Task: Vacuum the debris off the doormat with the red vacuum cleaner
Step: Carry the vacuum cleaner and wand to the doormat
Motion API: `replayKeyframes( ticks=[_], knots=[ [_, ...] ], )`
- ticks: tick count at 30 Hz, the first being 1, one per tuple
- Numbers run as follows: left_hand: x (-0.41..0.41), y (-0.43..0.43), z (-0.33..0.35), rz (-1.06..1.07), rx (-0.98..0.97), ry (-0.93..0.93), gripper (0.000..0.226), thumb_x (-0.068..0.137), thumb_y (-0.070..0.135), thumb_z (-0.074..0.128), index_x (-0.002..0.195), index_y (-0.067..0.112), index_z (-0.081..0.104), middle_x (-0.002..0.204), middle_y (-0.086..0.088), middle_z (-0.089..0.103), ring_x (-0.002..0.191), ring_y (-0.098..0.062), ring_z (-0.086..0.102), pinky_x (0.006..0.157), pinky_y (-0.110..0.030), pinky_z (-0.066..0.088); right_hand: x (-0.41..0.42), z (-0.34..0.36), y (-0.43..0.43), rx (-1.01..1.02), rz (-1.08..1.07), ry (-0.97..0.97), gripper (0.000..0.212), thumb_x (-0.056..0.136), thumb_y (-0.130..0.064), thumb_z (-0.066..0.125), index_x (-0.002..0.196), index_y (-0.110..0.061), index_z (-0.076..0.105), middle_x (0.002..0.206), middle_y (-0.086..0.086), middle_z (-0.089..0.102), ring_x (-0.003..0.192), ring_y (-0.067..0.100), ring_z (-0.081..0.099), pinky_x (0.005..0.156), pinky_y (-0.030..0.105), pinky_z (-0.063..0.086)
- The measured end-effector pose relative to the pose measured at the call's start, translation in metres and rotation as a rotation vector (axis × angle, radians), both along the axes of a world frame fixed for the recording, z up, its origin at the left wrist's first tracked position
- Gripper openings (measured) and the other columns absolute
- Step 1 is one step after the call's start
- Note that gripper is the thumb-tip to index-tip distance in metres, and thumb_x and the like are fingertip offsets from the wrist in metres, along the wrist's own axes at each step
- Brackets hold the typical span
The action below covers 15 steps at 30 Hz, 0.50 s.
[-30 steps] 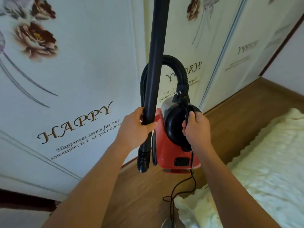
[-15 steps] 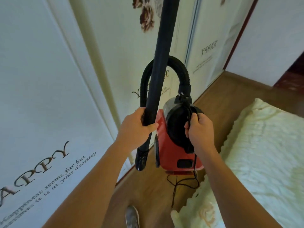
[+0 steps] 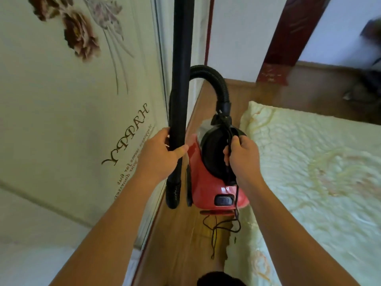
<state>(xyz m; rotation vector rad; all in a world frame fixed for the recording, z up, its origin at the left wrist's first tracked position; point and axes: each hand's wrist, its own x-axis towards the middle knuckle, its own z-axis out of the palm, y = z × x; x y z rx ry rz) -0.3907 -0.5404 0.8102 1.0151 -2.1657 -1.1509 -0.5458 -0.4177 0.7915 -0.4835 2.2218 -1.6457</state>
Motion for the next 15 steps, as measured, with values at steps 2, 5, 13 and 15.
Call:
replayKeyframes(
  ticks=[2, 5, 13, 15],
  knots=[
    [-0.024, -0.013, 0.003, -0.057, -0.031, 0.001, 0.027, 0.087, 0.041, 0.073, 0.105, 0.038, 0.053, 0.090, 0.020, 0.064, 0.082, -0.001, 0.066, 0.074, -0.027, 0.056, -0.017, 0.001, -0.008, -0.006, -0.047, -0.008, 0.038, 0.105, -0.026, 0.039, 0.073, -0.013, 0.055, 0.063, 0.002, 0.060, 0.051, 0.017, 0.053, 0.056, 0.035, 0.044],
    [-0.062, -0.030, 0.001, -0.127, -0.049, -0.013, 0.028, 0.087, 0.043, 0.072, 0.108, 0.039, 0.054, 0.089, 0.020, 0.065, 0.082, -0.002, 0.067, 0.072, -0.026, 0.056, -0.047, -0.001, -0.020, 0.006, -0.105, -0.014, 0.038, 0.104, -0.027, 0.039, 0.073, -0.014, 0.058, 0.062, 0.001, 0.062, 0.052, 0.017, 0.055, 0.057, 0.038, 0.047],
    [-0.181, -0.085, -0.009, -0.143, 0.017, -0.031, 0.035, 0.090, 0.033, 0.073, 0.123, 0.028, 0.060, 0.101, 0.012, 0.069, 0.091, -0.010, 0.069, 0.083, -0.036, 0.060, -0.159, -0.005, -0.067, 0.006, -0.165, -0.012, 0.038, 0.105, -0.024, 0.039, 0.074, -0.011, 0.058, 0.062, 0.002, 0.062, 0.051, 0.016, 0.054, 0.058, 0.036, 0.047],
    [-0.210, -0.099, -0.007, -0.135, 0.027, -0.027, 0.034, 0.090, 0.033, 0.072, 0.122, 0.028, 0.060, 0.101, 0.012, 0.069, 0.091, -0.010, 0.069, 0.084, -0.039, 0.061, -0.187, -0.001, -0.080, -0.001, -0.153, -0.015, 0.037, 0.104, -0.024, 0.039, 0.076, -0.011, 0.059, 0.063, 0.001, 0.062, 0.051, 0.015, 0.054, 0.060, 0.037, 0.048]
  ],
)
